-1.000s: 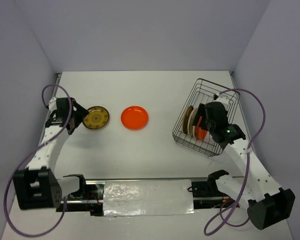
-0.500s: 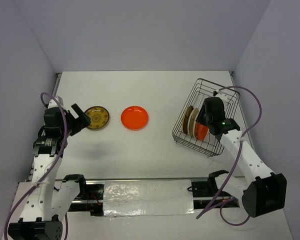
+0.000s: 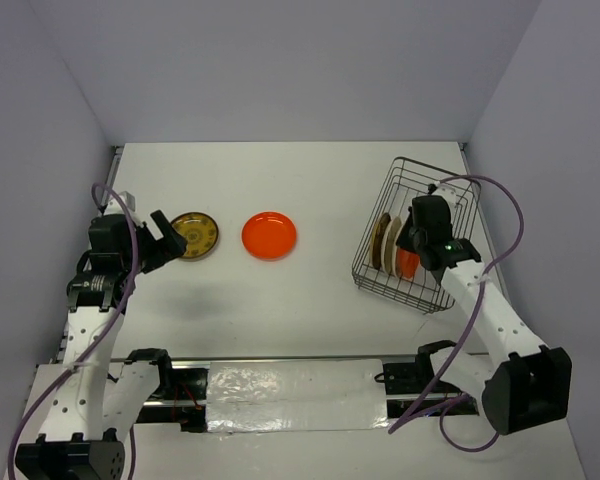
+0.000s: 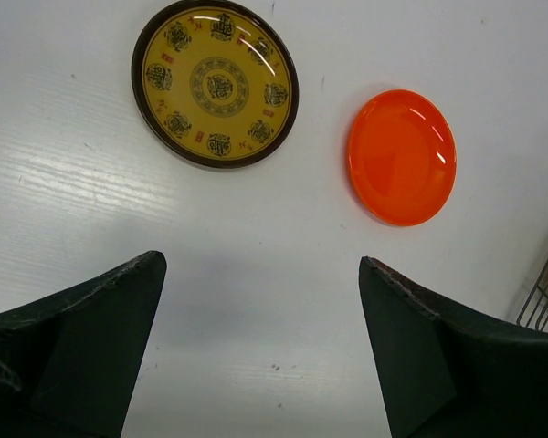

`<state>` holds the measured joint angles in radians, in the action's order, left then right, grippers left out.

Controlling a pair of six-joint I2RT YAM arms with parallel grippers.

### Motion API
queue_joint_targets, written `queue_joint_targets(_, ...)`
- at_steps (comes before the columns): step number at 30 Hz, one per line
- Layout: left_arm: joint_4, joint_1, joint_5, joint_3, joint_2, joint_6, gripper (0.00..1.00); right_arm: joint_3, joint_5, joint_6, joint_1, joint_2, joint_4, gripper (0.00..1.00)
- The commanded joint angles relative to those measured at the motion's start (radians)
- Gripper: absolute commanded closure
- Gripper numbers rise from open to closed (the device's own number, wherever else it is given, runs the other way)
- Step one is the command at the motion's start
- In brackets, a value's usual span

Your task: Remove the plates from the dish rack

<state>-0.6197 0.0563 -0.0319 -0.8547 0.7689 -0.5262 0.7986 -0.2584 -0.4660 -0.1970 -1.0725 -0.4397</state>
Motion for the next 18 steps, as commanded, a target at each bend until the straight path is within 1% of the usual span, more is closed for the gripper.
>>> queue_joint_targets(1,0.002,-0.003,-0.034,-0.082,0.013,0.025,0.01,0.103,-0.001,0.067,0.008,0.103,-0.04,1.0)
queue_joint_targets(2,-0.012,-0.003,-0.037,-0.107,0.02,0.029,0.01,0.125,0.002,0.078,0.008,0.144,-0.054,1.0)
queue_joint_targets(4,-0.029,-0.003,-0.048,-0.162,0.044,0.025,0.0,0.204,0.028,0.101,0.005,0.173,-0.097,1.0)
queue_joint_targets(5,-0.037,-0.003,-0.056,-0.222,0.053,0.017,0.0,0.235,0.047,0.127,0.007,0.183,-0.112,1.0)
queue_joint_targets(6,-0.04,-0.004,-0.071,-0.249,0.062,0.009,0.0,0.299,0.067,0.138,0.007,0.192,-0.131,1.0)
queue_joint_targets(7,-0.04,-0.004,-0.11,-0.279,0.084,-0.001,0.01,0.329,0.138,0.153,0.005,0.195,-0.16,1.0)
queue_joint_targets(8,-0.035,-0.006,-0.14,-0.332,0.092,-0.03,0.0,0.355,0.184,0.179,0.001,0.197,-0.171,1.0)
queue_joint_targets(9,-0.028,-0.006,-0.179,-0.352,0.114,-0.049,0.01,0.397,0.227,0.188,-0.013,0.198,-0.18,1.0)
queue_joint_targets(10,0.015,-0.004,-0.23,-0.369,0.125,-0.075,0.0,0.413,0.33,0.205,-0.057,0.195,-0.189,1.0)
queue_joint_targets(11,0.049,-0.006,-0.355,-0.38,0.135,-0.145,0.0,0.428,0.37,0.245,-0.096,0.187,-0.195,1.0)
queue_joint_targets(12,0.093,-0.009,-0.425,-0.374,0.156,-0.19,0.0,0.462,0.39,0.262,-0.143,0.174,-0.206,1.0)
queue_joint_targets(13,0.212,-0.024,-0.494,-0.344,0.168,-0.243,0.01,0.481,0.39,0.314,-0.271,0.131,-0.237,1.0)
queue_joint_targets(14,0.277,-0.039,-0.602,-0.325,0.182,-0.358,0.01,0.52,0.363,0.344,-0.35,0.102,-0.26,1.0)
queue_joint_targets(15,0.331,-0.049,-0.635,-0.311,0.214,-0.404,0.0,0.54,0.314,0.372,-0.436,0.073,-0.305,1.0)
queue_joint_targets(16,0.384,-0.108,-0.657,-0.31,0.236,-0.441,0.01,0.554,0.254,0.421,-0.587,0.009,-0.323,1.0)
queue_joint_targets(17,0.379,-0.134,-0.651,-0.323,0.254,-0.464,0.01,0.585,0.096,0.437,-0.649,-0.025,-0.341,1.0)
queue_joint_targets(18,0.359,-0.159,-0.63,-0.339,0.286,-0.462,0.0,0.602,0.028,0.45,-0.703,-0.061,-0.375,1.0)
